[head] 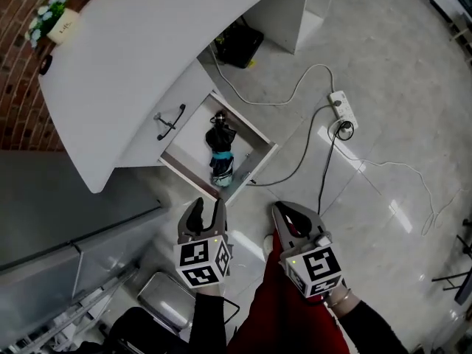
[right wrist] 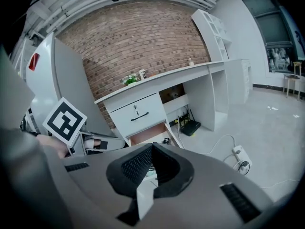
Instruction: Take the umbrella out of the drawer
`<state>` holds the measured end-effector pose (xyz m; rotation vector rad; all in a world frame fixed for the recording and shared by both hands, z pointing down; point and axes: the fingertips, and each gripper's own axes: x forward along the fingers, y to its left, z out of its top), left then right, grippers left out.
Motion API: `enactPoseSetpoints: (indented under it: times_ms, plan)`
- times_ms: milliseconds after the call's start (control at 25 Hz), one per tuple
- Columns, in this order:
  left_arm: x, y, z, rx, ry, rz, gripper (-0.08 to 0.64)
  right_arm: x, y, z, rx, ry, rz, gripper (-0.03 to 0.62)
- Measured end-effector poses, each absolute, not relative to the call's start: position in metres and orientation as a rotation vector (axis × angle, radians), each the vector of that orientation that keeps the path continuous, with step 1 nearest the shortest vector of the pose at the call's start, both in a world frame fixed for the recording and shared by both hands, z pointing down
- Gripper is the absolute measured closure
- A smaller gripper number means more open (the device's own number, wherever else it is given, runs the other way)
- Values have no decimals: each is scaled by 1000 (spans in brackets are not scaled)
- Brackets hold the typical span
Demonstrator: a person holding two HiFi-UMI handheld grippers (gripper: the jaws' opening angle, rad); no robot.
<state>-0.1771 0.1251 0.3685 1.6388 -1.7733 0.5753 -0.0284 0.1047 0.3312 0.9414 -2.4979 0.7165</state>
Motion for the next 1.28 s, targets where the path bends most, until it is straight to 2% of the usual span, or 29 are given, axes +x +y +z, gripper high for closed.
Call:
enactPoseSetpoints:
  times_ms: [640, 1280]
  plan:
    - [-192, 54, 499, 1516, -1652, 781, 313, -21, 47, 432, 938, -2412, 815, 594]
    - [-209, 26, 595, 1423, -1544, 1006, 283, -32, 23, 501, 876, -2338, 866, 594]
